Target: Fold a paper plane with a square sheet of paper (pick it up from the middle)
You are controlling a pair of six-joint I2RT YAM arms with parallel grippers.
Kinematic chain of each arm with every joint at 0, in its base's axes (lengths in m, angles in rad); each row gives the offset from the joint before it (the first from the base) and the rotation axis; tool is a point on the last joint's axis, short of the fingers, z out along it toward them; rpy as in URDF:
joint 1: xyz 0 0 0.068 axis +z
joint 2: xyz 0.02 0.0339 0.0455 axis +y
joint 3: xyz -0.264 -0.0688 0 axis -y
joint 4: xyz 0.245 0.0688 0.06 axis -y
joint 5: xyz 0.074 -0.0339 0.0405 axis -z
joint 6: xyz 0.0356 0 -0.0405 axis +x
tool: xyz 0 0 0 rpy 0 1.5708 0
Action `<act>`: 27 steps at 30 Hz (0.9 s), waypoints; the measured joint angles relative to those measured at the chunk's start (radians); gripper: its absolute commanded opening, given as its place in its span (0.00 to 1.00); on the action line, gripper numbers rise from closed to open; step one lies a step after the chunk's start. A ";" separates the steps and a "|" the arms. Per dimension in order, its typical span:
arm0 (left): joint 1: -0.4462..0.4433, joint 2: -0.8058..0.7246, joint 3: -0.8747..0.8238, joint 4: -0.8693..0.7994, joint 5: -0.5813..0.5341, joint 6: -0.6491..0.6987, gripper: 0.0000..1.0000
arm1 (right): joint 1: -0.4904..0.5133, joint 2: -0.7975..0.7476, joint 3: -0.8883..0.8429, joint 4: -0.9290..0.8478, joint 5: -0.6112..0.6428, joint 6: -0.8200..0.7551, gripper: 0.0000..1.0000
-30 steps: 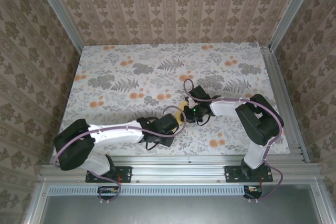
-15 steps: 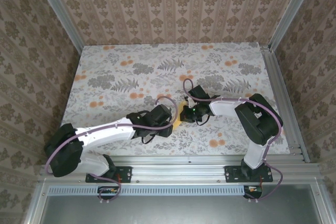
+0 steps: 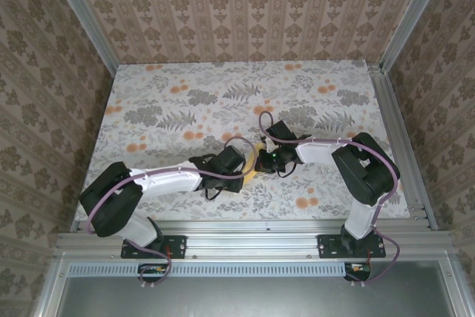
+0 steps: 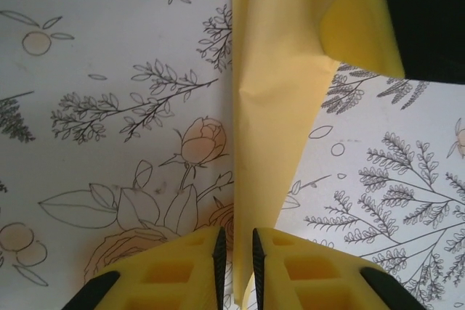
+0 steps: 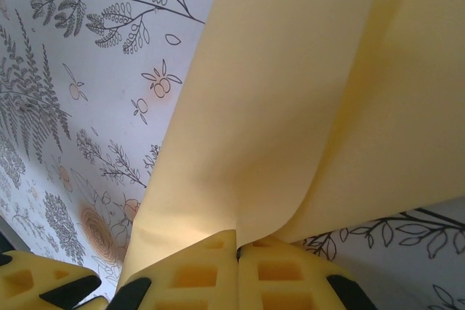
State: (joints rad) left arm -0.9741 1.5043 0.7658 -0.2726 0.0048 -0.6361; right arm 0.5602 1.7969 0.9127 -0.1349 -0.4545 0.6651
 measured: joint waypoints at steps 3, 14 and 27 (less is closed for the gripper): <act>0.001 0.002 0.000 0.019 0.015 0.005 0.18 | 0.001 0.001 0.000 0.006 0.000 0.010 0.00; 0.001 0.039 -0.013 0.052 0.045 0.020 0.16 | 0.001 0.001 -0.018 0.053 -0.002 0.042 0.00; 0.006 -0.005 -0.014 0.029 0.037 0.031 0.27 | 0.000 -0.002 -0.033 0.080 -0.002 0.048 0.00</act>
State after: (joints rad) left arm -0.9680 1.4990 0.7517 -0.2432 0.0414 -0.6052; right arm 0.5602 1.7954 0.8795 -0.0547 -0.4564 0.7136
